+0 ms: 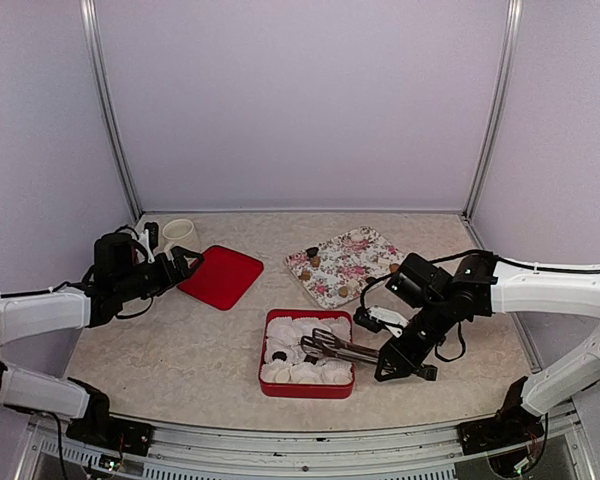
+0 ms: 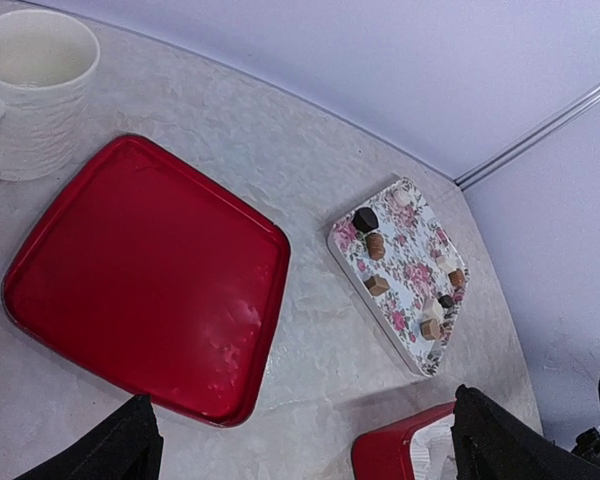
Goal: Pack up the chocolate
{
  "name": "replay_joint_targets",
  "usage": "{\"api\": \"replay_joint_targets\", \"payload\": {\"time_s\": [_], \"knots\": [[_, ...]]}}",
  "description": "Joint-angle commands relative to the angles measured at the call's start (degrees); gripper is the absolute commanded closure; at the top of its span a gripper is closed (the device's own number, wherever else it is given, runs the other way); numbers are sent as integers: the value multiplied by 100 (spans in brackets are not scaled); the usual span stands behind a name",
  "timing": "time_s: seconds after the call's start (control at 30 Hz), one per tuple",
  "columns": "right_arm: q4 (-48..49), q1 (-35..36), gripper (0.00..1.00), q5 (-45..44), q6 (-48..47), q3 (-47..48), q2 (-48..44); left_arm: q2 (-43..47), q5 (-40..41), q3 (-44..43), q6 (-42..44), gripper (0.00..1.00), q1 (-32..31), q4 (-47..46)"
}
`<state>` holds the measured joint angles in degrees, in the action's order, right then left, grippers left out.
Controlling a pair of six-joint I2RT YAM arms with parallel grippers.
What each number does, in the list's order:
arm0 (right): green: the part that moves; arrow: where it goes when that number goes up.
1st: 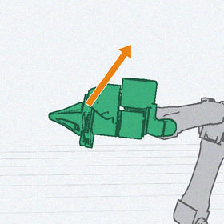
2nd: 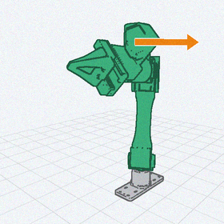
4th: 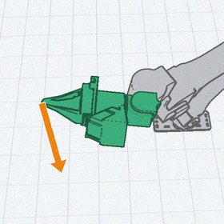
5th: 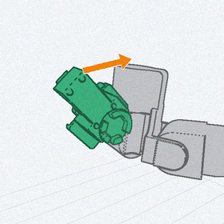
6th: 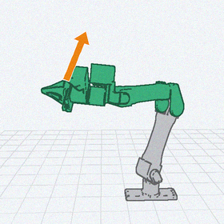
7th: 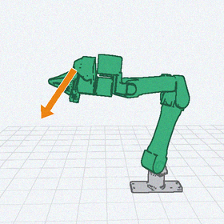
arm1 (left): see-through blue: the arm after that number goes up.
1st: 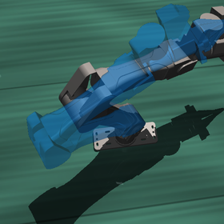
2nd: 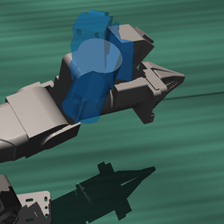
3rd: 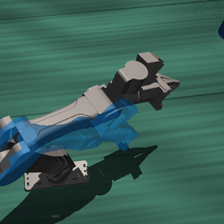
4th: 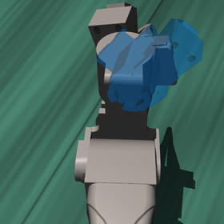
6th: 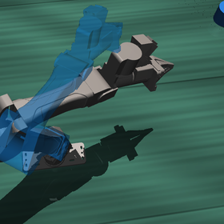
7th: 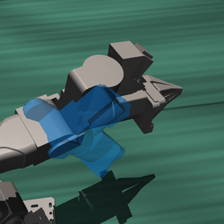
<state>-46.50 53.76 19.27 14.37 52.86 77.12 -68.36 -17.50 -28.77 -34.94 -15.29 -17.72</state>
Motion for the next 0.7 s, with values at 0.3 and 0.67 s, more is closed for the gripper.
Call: {"api": "replay_joint_targets", "payload": {"time_s": [0.3, 0.67], "knots": [[-76, 64, 66, -371, -137, 586, -2, -66, 950, -544, -339, 1, 39, 725], [1281, -1157, 64, -549, -413, 1262, 480, 521, 678, -210, 201, 1, 42, 293]]}}
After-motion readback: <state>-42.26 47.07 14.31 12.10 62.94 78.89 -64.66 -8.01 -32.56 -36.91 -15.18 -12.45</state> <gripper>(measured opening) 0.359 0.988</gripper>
